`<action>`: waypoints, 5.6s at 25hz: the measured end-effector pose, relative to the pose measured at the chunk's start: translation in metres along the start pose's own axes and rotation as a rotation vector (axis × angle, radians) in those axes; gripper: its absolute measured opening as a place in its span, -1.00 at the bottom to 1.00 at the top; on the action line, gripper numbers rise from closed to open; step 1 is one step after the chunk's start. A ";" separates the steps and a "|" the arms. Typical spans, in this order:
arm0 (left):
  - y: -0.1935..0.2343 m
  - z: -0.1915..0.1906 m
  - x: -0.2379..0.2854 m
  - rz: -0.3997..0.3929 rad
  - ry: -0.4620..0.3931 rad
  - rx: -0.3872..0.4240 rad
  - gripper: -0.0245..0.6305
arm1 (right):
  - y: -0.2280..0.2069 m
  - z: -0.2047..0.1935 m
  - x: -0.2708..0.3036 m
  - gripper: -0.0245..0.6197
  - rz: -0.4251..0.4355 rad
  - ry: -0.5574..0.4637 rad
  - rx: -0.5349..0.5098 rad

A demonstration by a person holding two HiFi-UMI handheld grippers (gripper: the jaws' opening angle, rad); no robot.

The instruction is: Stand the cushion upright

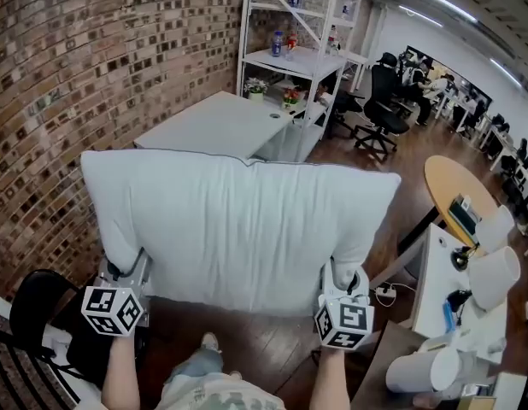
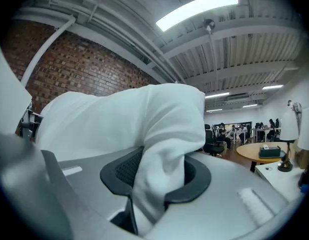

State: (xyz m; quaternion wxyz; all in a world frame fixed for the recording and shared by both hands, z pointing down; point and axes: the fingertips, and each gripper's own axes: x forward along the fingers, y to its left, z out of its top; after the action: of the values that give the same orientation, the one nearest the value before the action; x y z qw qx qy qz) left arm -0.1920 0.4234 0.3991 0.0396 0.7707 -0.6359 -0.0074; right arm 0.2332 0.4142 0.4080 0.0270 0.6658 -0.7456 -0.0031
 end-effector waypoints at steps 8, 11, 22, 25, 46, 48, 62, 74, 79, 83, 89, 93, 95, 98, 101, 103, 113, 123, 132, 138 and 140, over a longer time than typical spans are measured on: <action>0.000 -0.009 0.053 -0.015 0.017 -0.010 -0.32 | -0.016 -0.009 0.046 -0.51 -0.014 0.023 -0.011; 0.008 -0.009 0.079 -0.021 0.026 -0.017 -0.32 | -0.017 -0.006 0.072 -0.51 -0.017 0.026 -0.019; 0.029 -0.005 0.183 -0.062 0.048 -0.027 -0.32 | -0.025 0.001 0.157 -0.51 -0.055 0.056 -0.023; 0.039 -0.005 0.209 -0.072 0.051 -0.037 -0.32 | -0.024 0.003 0.181 -0.51 -0.068 0.060 -0.028; 0.078 -0.007 0.321 -0.138 0.044 -0.064 -0.32 | -0.017 0.008 0.268 -0.50 -0.123 0.079 -0.045; 0.078 -0.007 0.327 -0.137 0.043 -0.062 -0.32 | -0.019 0.007 0.275 -0.50 -0.122 0.076 -0.042; 0.070 -0.009 0.411 -0.042 0.029 -0.054 -0.31 | -0.059 0.001 0.392 -0.50 -0.025 0.060 -0.041; 0.035 0.000 0.489 0.068 0.031 -0.040 -0.31 | -0.120 0.003 0.504 -0.50 0.077 0.054 -0.028; 0.019 0.001 0.511 0.109 0.031 -0.035 -0.31 | -0.142 0.001 0.538 -0.50 0.117 0.055 -0.022; 0.004 0.001 0.520 0.135 0.030 -0.035 -0.31 | -0.158 0.001 0.555 -0.50 0.148 0.050 -0.024; -0.007 0.001 0.532 0.152 0.039 -0.023 -0.31 | -0.172 -0.003 0.572 -0.50 0.163 0.049 -0.011; -0.012 0.002 0.537 0.157 0.041 -0.016 -0.31 | -0.178 -0.007 0.577 -0.50 0.165 0.053 -0.002; -0.013 0.001 0.540 0.156 0.046 -0.016 -0.31 | -0.181 -0.008 0.580 -0.50 0.164 0.056 -0.003; -0.011 -0.004 0.548 0.160 0.053 -0.019 -0.31 | -0.181 -0.013 0.590 -0.50 0.168 0.062 -0.006; -0.004 -0.010 0.561 0.167 0.056 -0.025 -0.31 | -0.178 -0.017 0.606 -0.50 0.174 0.070 -0.011; 0.004 -0.012 0.572 0.172 0.057 -0.031 -0.31 | -0.174 -0.018 0.621 -0.50 0.179 0.074 -0.017; 0.052 -0.015 0.643 0.208 0.051 -0.062 -0.31 | -0.148 -0.012 0.718 -0.50 0.213 0.082 -0.046; 0.117 -0.009 0.698 0.273 0.042 -0.095 -0.31 | -0.098 0.003 0.817 -0.50 0.267 0.084 -0.084; 0.171 -0.003 0.713 0.356 0.004 -0.122 -0.31 | -0.044 0.023 0.882 -0.50 0.349 0.053 -0.123; 0.200 -0.006 0.697 0.430 -0.008 -0.139 -0.31 | -0.003 0.027 0.905 -0.50 0.410 0.033 -0.141; 0.208 -0.005 0.688 0.456 -0.013 -0.139 -0.31 | 0.011 0.028 0.911 -0.50 0.436 0.026 -0.142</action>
State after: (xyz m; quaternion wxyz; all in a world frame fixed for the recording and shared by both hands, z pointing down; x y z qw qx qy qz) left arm -0.2638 -0.2904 0.4455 0.0888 0.6026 -0.7917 -0.0469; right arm 0.1189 -0.4900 0.4134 0.0833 0.4854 -0.8693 -0.0412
